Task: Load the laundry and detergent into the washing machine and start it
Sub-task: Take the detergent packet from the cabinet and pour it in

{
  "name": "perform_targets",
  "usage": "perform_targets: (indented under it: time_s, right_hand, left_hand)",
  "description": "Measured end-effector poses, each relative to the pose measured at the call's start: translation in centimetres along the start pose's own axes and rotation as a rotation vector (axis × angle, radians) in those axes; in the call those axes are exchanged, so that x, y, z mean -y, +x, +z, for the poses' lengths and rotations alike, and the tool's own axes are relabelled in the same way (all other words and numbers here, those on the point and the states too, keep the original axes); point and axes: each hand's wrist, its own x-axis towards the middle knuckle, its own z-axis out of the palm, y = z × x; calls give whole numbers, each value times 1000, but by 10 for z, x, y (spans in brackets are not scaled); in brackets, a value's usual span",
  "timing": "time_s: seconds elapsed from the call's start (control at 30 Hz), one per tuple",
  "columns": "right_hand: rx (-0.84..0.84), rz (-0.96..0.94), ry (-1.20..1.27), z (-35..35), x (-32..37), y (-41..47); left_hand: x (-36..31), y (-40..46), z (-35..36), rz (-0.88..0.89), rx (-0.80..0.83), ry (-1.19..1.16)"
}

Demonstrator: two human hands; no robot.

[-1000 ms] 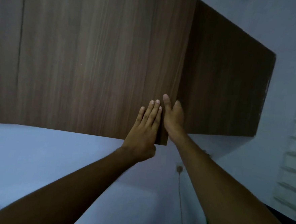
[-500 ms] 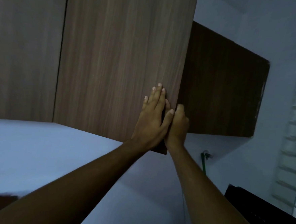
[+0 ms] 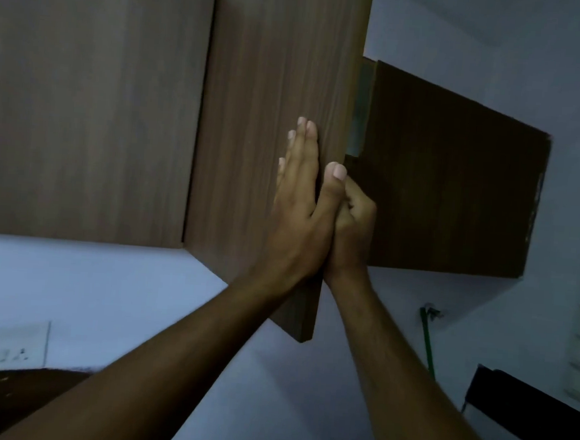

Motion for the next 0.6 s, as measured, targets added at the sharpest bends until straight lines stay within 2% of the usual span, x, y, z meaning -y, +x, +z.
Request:
perform_targets:
  time_s: [0.1, 0.3, 0.4, 0.6]
  right_hand:
    - [84, 23, 143, 35, 20, -13]
    - [113, 90, 236, 84, 47, -28]
    - [139, 100, 211, 104, 54, -35]
    - [188, 16, 21, 142, 50, -39]
  left_hand:
    - [-9, -2, -36, -17, -15, -34]
    - [-14, -7, -91, -23, -69, -113]
    - [-18, -9, -118, 2, -127, -73]
    - [-20, -11, -169, 3, -141, 8]
